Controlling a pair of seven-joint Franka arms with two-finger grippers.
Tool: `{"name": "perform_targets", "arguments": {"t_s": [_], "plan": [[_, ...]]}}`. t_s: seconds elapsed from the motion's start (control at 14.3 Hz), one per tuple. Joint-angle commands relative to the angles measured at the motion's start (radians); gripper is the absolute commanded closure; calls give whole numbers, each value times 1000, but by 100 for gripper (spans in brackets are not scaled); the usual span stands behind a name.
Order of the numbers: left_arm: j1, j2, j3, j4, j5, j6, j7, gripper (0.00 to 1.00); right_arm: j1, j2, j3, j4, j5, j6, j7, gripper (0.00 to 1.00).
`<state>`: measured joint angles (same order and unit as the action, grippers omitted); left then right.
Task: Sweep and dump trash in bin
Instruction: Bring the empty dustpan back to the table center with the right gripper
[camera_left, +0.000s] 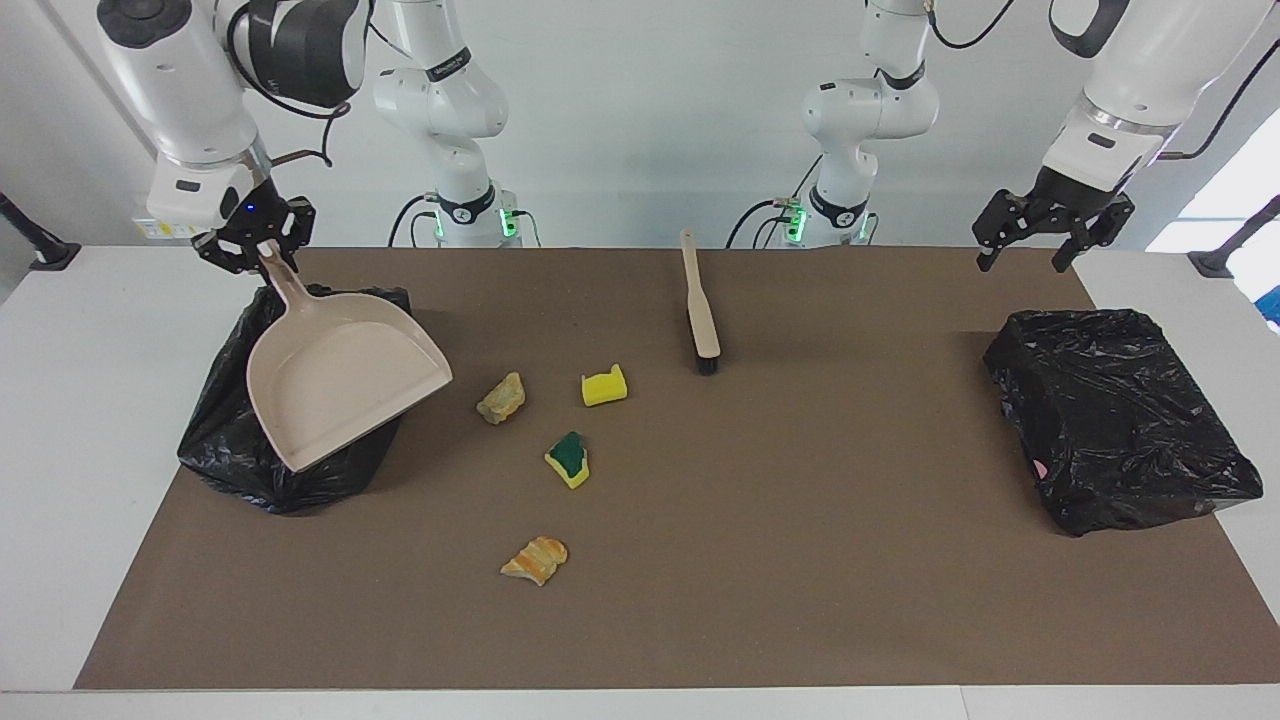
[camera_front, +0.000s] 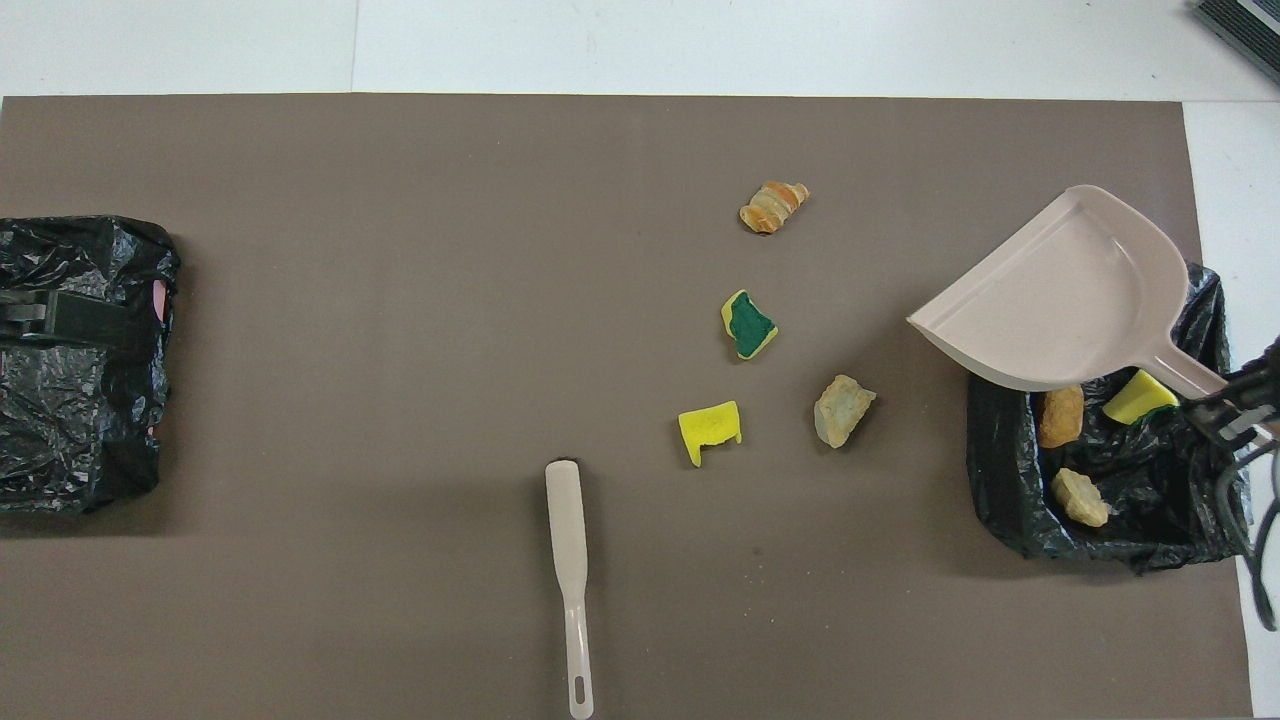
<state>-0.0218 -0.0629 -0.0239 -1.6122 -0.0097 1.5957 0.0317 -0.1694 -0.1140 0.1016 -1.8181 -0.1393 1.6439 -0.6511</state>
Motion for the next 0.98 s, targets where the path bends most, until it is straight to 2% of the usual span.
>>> {"name": "perform_targets", "arguments": {"t_s": [0.0, 0.14, 0.56, 0.91], "plan": [[5, -17, 2, -15, -18, 17, 19, 0, 59, 2, 1, -4, 67, -15, 158, 100], [5, -17, 4, -17, -18, 17, 20, 0, 109, 17, 1, -4, 104, 3, 322, 100], [3, -20, 4, -20, -18, 4, 20, 0, 296, 111, 1, 25, 130, 135, 660, 100], [5, -20, 5, -20, -18, 6, 22, 0, 473, 269, 6, 154, 158, 184, 986, 100]]}}
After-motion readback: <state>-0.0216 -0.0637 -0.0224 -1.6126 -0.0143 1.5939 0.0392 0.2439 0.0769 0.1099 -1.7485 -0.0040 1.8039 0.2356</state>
